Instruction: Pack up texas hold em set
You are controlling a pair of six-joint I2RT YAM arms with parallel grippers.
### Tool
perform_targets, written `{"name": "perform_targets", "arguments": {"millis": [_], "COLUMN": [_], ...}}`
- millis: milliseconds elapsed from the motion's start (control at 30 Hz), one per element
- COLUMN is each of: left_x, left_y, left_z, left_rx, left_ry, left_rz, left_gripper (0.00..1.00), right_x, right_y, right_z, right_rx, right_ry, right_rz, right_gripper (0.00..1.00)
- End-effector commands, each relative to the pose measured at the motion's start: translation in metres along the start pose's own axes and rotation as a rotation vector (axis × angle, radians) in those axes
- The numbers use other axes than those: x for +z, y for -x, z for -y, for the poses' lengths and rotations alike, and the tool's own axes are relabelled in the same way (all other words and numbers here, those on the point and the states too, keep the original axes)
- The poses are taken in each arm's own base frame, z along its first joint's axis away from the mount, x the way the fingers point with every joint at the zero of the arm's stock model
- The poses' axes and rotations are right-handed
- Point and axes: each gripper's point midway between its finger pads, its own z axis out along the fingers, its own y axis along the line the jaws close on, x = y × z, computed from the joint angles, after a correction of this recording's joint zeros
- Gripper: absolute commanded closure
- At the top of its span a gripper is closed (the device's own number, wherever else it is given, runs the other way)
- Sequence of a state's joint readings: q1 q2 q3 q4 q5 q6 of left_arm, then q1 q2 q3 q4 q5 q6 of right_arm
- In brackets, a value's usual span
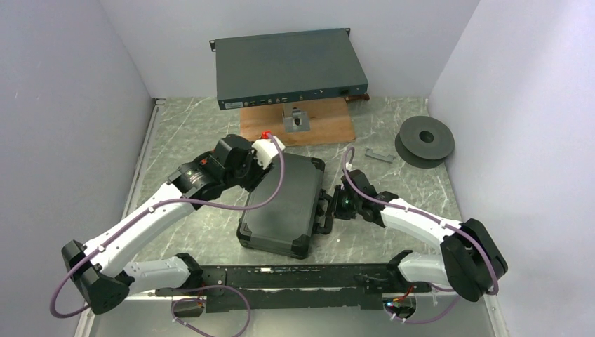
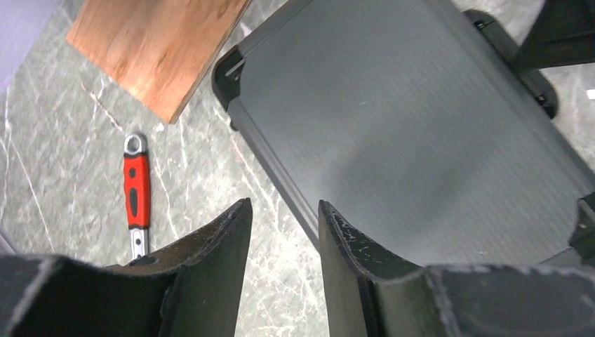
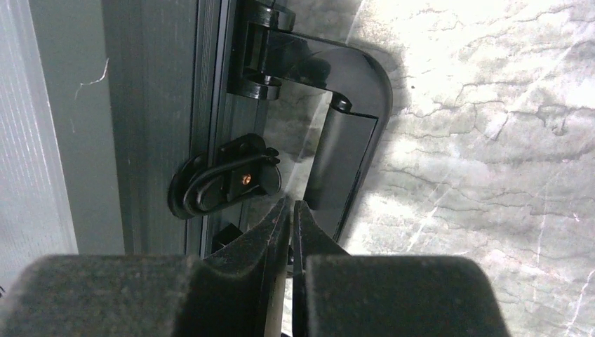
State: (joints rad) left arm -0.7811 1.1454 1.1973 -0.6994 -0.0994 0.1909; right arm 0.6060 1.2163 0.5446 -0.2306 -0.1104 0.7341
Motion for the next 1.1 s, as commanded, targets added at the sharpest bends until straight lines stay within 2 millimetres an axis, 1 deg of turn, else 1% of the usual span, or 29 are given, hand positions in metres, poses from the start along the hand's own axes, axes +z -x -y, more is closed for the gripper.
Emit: {"name": "perform_targets", "arguments": {"millis": [0,133,300,533,633,700,867,967,1067], "left_x": [-0.002,-0.001,0.001,-0.002,-0.001,-0.001,-0.001,0.0,0.001], "left_y": [0.005,-0.003,-0.01,-0.011,-0.013,-0.014,-0.013,-0.014,-0.014], "left_z": [-0.015,-0.019,-0.022,-0.024,-0.024,-0.024,-0.024,-0.025,-0.025], "left_rx": [-0.049,-0.055,-0.058,-0.066,-0.063,-0.063,-0.064,-0.064,-0.066], "left_ry": [0.071,0.094,0.116,0.135,0.135,0.134,0.135,0.137,0.135], "left_rz": [0.084,0.084,0.068,0.082,0.073,0.07,0.078,0.074,0.07], "left_gripper": [0.56,0.58,0.6,0.6,0.6,0.6,0.6,0.6,0.6], "right_x": [-0.005,-0.009,-0.007,0.001,0.009,0.016,0.036,0.04,0.036], "right_y": [0.022,0.026,0.029,0.03,0.026,0.019,-0.002,-0.008,-0.003], "right_z": [-0.027,-0.028,-0.03,-0.034,-0.027,-0.019,-0.002,0.003,0.002], "right_rx": [-0.016,-0.015,-0.015,-0.004,0.006,0.016,0.026,0.029,0.018], "right_ry": [0.081,0.074,0.073,0.078,0.053,0.025,-0.011,-0.024,-0.031], "right_rz": [0.056,0.07,0.067,0.057,0.04,0.023,-0.04,-0.057,-0.042], "right_gripper": [0.94,1.0,1.0,1.0,1.0,1.0,1.0,1.0,1.0]}}
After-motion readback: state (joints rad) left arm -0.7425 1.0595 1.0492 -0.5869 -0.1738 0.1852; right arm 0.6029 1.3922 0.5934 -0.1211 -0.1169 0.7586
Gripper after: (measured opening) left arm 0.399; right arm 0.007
